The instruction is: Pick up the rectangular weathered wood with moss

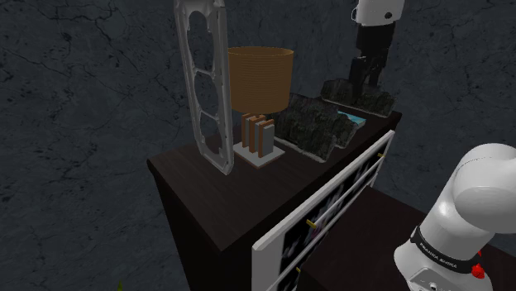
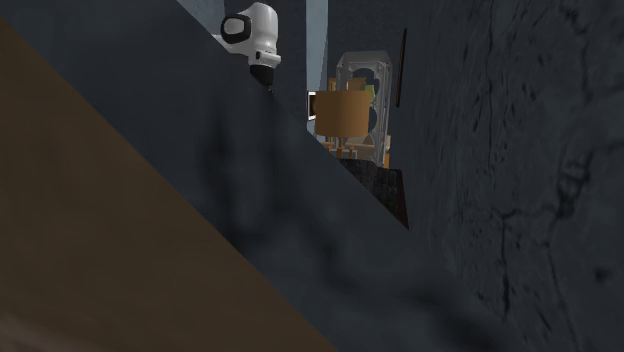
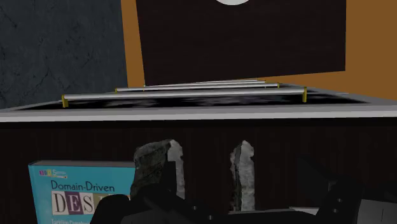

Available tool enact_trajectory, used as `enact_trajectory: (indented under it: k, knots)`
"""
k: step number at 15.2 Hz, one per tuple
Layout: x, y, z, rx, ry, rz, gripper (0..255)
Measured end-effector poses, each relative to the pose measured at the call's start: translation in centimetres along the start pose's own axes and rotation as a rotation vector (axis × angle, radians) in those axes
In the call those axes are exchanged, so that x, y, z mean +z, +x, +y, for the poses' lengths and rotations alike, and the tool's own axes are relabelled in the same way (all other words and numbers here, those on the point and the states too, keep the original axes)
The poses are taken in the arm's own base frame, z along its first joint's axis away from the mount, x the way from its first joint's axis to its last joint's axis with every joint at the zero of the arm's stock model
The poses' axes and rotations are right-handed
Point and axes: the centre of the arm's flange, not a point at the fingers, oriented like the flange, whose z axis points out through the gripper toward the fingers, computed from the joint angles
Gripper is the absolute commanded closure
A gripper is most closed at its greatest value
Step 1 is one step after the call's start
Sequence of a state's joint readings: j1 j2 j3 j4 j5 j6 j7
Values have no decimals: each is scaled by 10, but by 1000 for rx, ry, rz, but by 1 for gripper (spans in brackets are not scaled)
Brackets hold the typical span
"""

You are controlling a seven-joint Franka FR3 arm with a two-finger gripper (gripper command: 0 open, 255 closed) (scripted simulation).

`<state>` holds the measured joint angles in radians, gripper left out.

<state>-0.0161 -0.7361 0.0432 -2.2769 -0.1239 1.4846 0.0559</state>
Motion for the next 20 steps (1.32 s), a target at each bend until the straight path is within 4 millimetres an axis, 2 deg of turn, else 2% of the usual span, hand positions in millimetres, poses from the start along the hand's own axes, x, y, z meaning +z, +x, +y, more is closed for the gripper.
enact_trajectory:
  k: [2,6,8,20]
  knots:
    - [1,4,4,-1,8,0,0]
    - [12,39,41,-6,70,-4,0]
    - [22,64,62,-9,103,-5,0]
    - [87,185,177,-26,309,-14,0]
